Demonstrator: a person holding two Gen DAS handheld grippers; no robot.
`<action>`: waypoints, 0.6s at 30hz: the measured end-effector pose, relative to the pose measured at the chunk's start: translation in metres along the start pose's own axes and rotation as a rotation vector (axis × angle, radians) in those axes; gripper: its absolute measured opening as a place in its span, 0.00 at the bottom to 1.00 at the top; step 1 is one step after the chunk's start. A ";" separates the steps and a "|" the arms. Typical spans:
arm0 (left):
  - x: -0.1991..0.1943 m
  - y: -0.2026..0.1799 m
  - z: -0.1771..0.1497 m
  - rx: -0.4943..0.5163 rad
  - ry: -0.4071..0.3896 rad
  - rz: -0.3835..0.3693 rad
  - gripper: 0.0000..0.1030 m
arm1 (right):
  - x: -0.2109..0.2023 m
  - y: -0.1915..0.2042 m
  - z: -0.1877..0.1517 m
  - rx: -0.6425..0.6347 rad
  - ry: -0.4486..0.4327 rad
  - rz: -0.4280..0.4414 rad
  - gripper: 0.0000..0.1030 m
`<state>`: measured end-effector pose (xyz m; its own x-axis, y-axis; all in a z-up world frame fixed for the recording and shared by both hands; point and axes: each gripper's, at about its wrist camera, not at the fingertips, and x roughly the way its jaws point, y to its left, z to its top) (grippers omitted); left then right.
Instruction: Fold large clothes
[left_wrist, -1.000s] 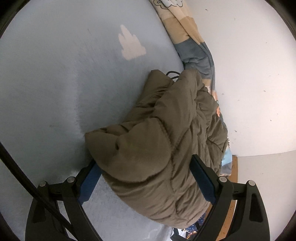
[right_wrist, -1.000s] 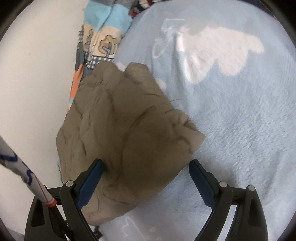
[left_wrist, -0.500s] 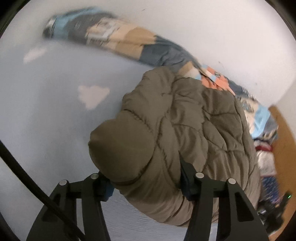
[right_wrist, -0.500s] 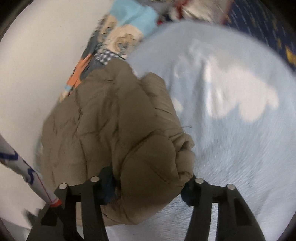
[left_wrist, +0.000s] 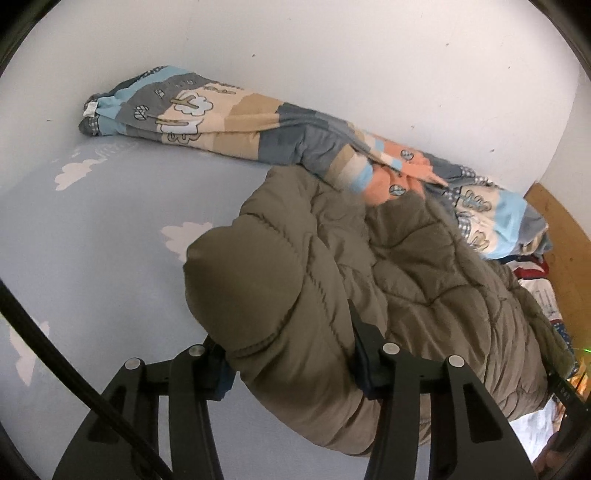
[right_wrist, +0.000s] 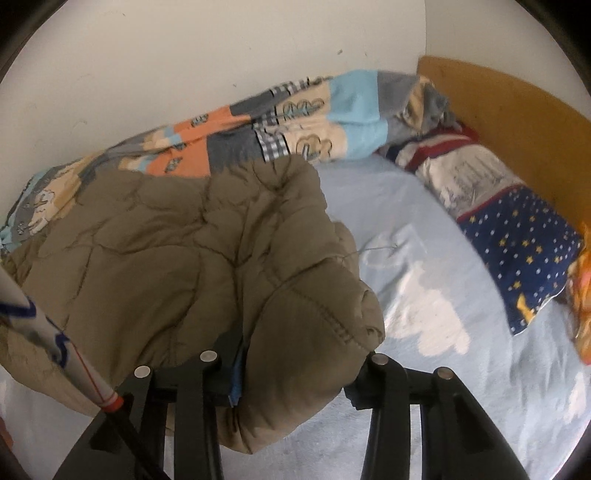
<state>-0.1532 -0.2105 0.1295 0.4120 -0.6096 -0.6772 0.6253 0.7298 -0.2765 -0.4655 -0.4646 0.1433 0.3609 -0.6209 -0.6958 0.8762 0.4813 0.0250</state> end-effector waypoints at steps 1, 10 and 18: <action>-0.010 0.001 -0.002 -0.003 -0.003 -0.004 0.48 | -0.008 -0.002 0.000 -0.002 -0.009 0.007 0.43; -0.089 0.017 -0.045 -0.051 -0.003 -0.038 0.48 | -0.090 -0.020 -0.032 0.036 -0.017 0.100 0.43; -0.116 0.051 -0.115 -0.159 0.079 -0.035 0.49 | -0.127 -0.039 -0.106 0.088 0.051 0.135 0.43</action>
<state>-0.2455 -0.0664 0.1153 0.3345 -0.6140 -0.7149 0.5230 0.7521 -0.4011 -0.5796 -0.3390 0.1552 0.4629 -0.5209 -0.7172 0.8461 0.5008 0.1824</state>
